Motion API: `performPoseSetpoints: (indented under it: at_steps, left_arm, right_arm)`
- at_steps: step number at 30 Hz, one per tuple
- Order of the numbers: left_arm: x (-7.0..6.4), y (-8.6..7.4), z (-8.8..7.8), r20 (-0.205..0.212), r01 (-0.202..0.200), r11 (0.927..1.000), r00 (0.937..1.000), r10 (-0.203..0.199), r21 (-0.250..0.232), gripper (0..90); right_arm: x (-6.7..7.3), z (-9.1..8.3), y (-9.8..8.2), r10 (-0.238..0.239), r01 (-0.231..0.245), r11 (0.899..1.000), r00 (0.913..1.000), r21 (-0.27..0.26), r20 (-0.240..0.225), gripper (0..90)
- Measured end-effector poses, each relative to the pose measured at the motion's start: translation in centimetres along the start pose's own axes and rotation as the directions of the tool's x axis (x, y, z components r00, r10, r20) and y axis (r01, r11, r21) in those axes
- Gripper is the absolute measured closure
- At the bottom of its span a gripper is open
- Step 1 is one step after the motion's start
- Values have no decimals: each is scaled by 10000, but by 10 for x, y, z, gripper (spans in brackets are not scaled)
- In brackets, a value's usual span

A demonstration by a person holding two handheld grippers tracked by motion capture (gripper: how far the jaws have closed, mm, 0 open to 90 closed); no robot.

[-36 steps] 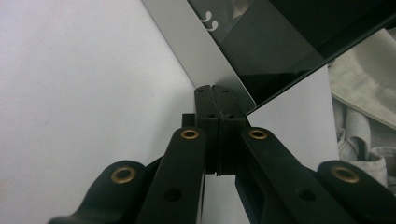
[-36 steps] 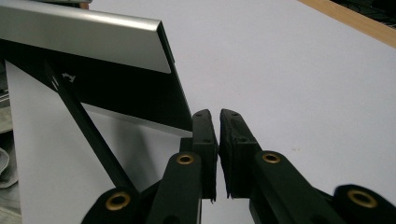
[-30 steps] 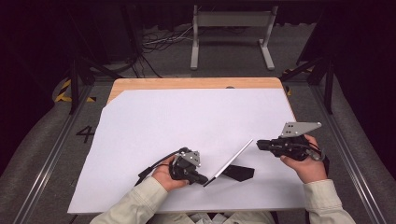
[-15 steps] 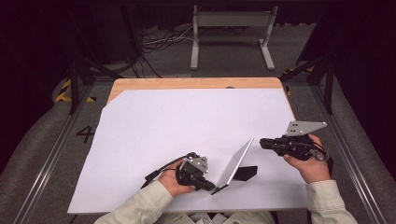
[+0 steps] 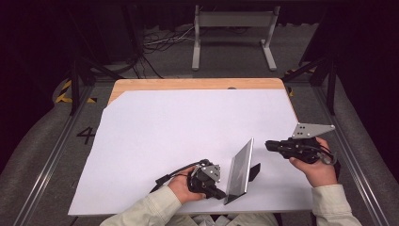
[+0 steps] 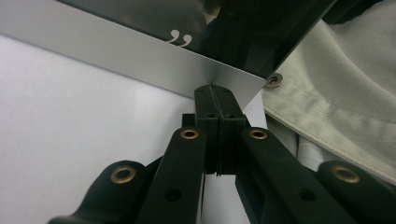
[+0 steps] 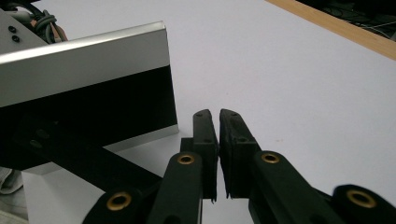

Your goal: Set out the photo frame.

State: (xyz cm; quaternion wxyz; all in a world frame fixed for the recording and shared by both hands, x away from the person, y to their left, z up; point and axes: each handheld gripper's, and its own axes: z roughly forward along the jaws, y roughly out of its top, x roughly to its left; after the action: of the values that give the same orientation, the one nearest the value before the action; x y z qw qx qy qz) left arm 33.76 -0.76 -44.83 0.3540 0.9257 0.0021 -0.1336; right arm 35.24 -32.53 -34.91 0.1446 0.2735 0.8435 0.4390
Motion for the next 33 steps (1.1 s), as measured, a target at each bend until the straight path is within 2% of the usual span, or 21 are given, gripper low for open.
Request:
performPoseSetpoints:
  at_steps: [11, 33]
  left_arm:
    - [-2, 10, 8, 173, -313, 9994, 9994, 310, 171, 900]
    - [-6, 18, 23, 107, -334, 9989, 9994, 338, -319, 899]
  right_arm:
    - [1, -10, -5, 132, -131, 9999, 9997, -48, 207, 850]
    - [2, -13, -5, 298, -296, 9995, 9993, -81, 203, 845]
